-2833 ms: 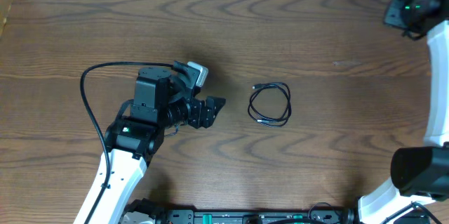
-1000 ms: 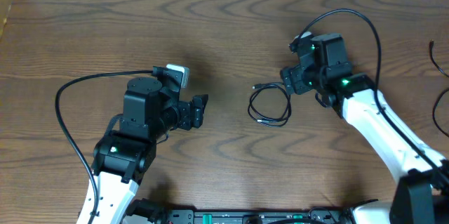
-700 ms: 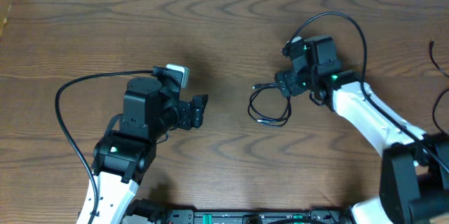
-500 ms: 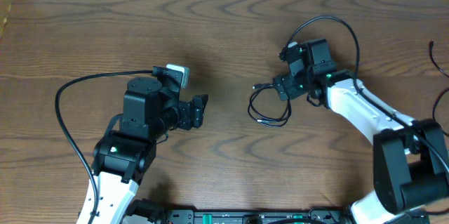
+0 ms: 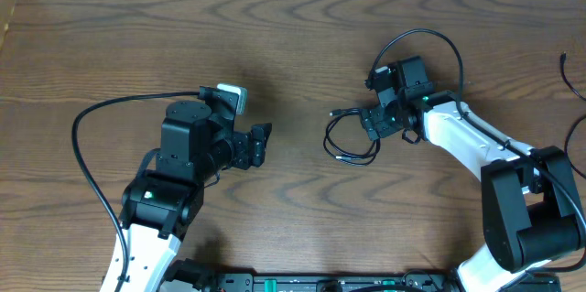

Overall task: Untangle cables
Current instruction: 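Move the right gripper back over the small black coil at center, then lower the right gripper onto the black coil and grasp it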

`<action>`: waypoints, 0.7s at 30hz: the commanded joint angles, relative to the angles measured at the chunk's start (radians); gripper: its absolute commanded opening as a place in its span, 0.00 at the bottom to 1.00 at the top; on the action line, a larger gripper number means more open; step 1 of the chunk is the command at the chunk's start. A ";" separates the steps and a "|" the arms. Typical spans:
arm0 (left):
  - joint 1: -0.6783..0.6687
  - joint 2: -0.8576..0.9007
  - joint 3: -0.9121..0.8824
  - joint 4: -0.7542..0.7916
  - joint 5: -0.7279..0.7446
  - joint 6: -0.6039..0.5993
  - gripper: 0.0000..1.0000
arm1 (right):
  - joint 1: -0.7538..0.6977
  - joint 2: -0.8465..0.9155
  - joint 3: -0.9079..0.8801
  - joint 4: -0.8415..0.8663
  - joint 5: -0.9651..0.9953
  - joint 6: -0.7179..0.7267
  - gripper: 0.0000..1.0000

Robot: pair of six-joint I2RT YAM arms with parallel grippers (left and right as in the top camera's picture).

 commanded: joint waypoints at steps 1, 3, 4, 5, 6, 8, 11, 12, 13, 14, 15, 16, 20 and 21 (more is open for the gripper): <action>0.003 -0.010 -0.005 -0.002 -0.009 -0.005 0.84 | 0.009 0.013 -0.015 -0.002 0.013 0.034 0.81; 0.003 -0.010 -0.005 -0.005 -0.009 -0.005 0.84 | 0.009 0.014 -0.020 -0.002 0.013 0.053 0.80; 0.003 -0.010 -0.005 -0.006 -0.009 -0.005 0.84 | 0.009 0.014 -0.023 -0.002 0.013 0.063 0.80; 0.003 -0.010 -0.005 -0.010 -0.009 -0.005 0.84 | 0.009 0.014 -0.027 -0.001 0.013 0.068 0.79; 0.003 -0.010 -0.005 -0.013 -0.010 -0.005 0.84 | 0.009 0.014 -0.031 0.000 0.009 0.070 0.78; 0.003 -0.010 -0.005 -0.021 -0.010 -0.005 0.84 | 0.010 0.014 -0.039 0.000 0.008 0.093 0.77; 0.003 -0.010 -0.005 -0.025 -0.010 -0.005 0.84 | 0.014 0.014 -0.053 0.003 0.008 0.117 0.77; 0.003 -0.010 -0.005 -0.025 -0.010 -0.005 0.84 | 0.016 0.015 -0.058 0.006 0.008 0.125 0.77; 0.003 -0.010 -0.005 -0.025 -0.010 -0.005 0.84 | 0.020 0.015 -0.063 0.010 0.009 0.132 0.76; 0.003 -0.010 -0.005 -0.025 -0.010 -0.005 0.84 | 0.024 0.015 -0.066 0.010 0.008 0.135 0.75; 0.003 -0.010 -0.005 -0.025 -0.010 -0.005 0.84 | 0.029 0.015 -0.066 0.010 0.008 0.141 0.75; 0.003 -0.010 -0.005 -0.025 -0.010 -0.005 0.84 | 0.032 0.015 -0.066 0.011 0.008 0.148 0.75; 0.003 -0.010 -0.005 -0.030 -0.009 -0.005 0.84 | 0.051 0.015 -0.066 0.029 -0.008 0.183 0.73; 0.003 -0.010 -0.005 -0.033 -0.010 -0.005 0.84 | 0.056 0.015 -0.066 0.034 -0.013 0.198 0.72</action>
